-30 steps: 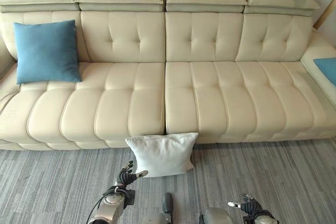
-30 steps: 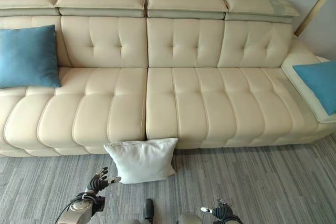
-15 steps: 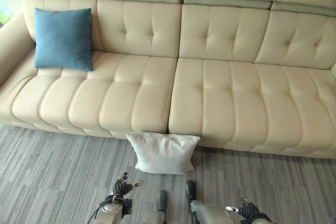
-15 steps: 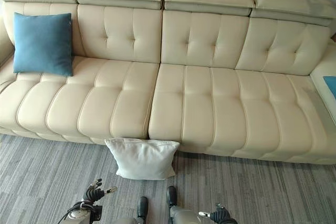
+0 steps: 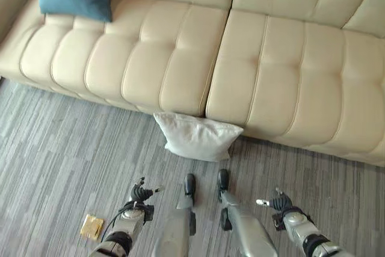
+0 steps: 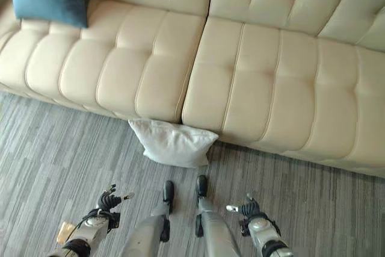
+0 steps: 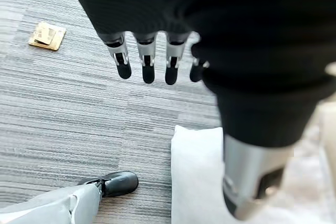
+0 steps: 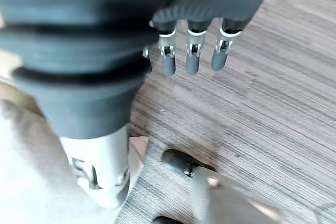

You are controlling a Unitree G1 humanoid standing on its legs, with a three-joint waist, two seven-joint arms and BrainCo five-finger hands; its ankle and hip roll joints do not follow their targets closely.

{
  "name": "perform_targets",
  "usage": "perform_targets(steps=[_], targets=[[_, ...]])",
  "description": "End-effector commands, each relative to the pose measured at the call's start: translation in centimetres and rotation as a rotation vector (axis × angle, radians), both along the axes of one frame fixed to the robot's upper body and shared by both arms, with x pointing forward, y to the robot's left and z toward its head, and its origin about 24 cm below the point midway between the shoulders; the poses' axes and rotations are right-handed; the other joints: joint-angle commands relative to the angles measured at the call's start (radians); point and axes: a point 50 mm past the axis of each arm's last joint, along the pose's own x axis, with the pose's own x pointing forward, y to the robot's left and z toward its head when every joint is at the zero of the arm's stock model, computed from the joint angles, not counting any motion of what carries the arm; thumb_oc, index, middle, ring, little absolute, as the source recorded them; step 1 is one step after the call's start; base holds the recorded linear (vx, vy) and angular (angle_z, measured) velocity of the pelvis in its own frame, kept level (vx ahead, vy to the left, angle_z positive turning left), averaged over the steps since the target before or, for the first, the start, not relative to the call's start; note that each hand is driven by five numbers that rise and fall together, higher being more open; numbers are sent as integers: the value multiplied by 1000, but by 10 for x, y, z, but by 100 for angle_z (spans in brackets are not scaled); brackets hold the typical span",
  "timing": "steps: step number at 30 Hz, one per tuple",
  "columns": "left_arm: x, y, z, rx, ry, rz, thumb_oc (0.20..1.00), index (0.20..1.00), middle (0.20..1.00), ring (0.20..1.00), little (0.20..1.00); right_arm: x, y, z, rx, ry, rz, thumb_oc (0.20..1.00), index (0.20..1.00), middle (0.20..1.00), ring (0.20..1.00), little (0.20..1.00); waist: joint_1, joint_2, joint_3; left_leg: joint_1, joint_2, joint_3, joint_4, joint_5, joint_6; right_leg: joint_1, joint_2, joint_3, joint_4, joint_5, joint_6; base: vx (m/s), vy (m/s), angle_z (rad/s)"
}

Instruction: Pick up all the scattered cushions and arrange them neatly on the sofa.

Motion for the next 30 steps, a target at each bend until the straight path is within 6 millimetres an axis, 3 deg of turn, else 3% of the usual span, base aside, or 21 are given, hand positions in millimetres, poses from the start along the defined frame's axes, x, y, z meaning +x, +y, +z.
perform_targets(steps=[1,2,3,4,8,12,16,17,18,20,22,23,25,30], targets=[[38,9,32,46,-133,18,1000,1000,1000,1000,1000,36,11,29,39,-159,-27,1000,1000,1000,1000,1000,8,-15,-7,-100,-18,42,64,-47,-12,-98,-30,59,193,-217,77,-123,8,4],[60,12,53,75,-198,-2,1000,1000,1000,1000,1000,60,15,52,47,-247,-24,1000,1000,1000,1000,1000,4,-11,9,-162,-18,42,87,-46,-15,-162,-30,62,215,-216,77,-68,7,5],[60,12,53,75,-198,-2,1000,1000,1000,1000,1000,60,15,52,47,-247,-24,1000,1000,1000,1000,1000,4,-12,9,-163,-18,42,88,-46,-15,-164,-30,62,216,-216,77,6,10,5],[74,16,71,105,-248,-14,1000,1000,1000,1000,1000,75,16,69,43,-304,-25,1000,1000,1000,1000,1000,0,-11,21,-192,-20,40,110,-74,-20,-195,-32,65,244,-244,82,29,7,5],[108,33,124,182,-385,-5,1000,1000,1000,1000,1000,116,30,125,42,-479,0,1000,1000,1000,1000,1000,-9,-11,52,-338,-24,37,186,-95,-18,-343,-31,78,316,-246,87,-24,9,2],[133,37,171,242,-490,-11,1000,1000,1000,1000,1000,140,55,167,58,-598,41,1000,1000,1000,1000,1000,-14,-16,66,-447,-23,29,233,-114,-11,-447,-30,85,351,-247,95,0,0,0],[152,34,219,274,-617,-7,1000,1000,1000,1000,1000,150,84,193,156,-678,65,1000,1000,1000,1000,1000,-13,-20,76,-518,-20,25,246,-120,-10,-520,-32,79,368,-247,104,35,-9,3],[160,28,244,293,-687,-17,1000,1000,1000,1000,1000,152,100,202,217,-707,83,1000,1000,1000,1000,1000,-11,-18,82,-536,-21,19,247,-121,-11,-540,-31,80,374,-247,107,42,-19,0],[160,28,245,294,-688,-17,1000,1000,1000,1000,1000,152,100,202,217,-707,82,1000,1000,1000,1000,1000,-11,-18,82,-537,-22,19,248,-121,-11,-541,-31,80,375,-247,107,54,-18,3],[167,22,276,348,-772,-42,1000,1000,1000,1000,1000,151,122,209,309,-733,106,1000,1000,1000,1000,1000,-4,-11,91,-553,-24,17,248,-120,-15,-558,-32,75,382,-251,109,39,-20,4],[167,22,276,348,-773,-42,1000,1000,1000,1000,1000,151,122,210,309,-734,106,1000,1000,1000,1000,1000,-3,-11,91,-553,-24,17,248,-120,-15,-558,-33,75,382,-251,109,0,0,0],[169,19,296,394,-832,-54,1000,1000,1000,1000,1000,149,134,213,347,-745,128,1000,1000,1000,1000,1000,3,-5,95,-558,-27,12,245,-119,-17,-561,-34,73,379,-253,109,31,-29,2],[169,17,315,452,-893,-51,1000,1000,1000,1000,1000,147,146,216,382,-761,151,1000,1000,1000,1000,1000,14,1,101,-566,-32,8,245,-118,-20,-569,-35,68,379,-254,109,31,-37,3],[172,14,336,515,-921,-13,1000,1000,1000,1000,1000,147,165,230,411,-791,195,1000,1000,1000,1000,1000,32,2,104,-593,-38,-9,250,-116,-22,-592,-37,61,387,-257,111,23,-40,9]])
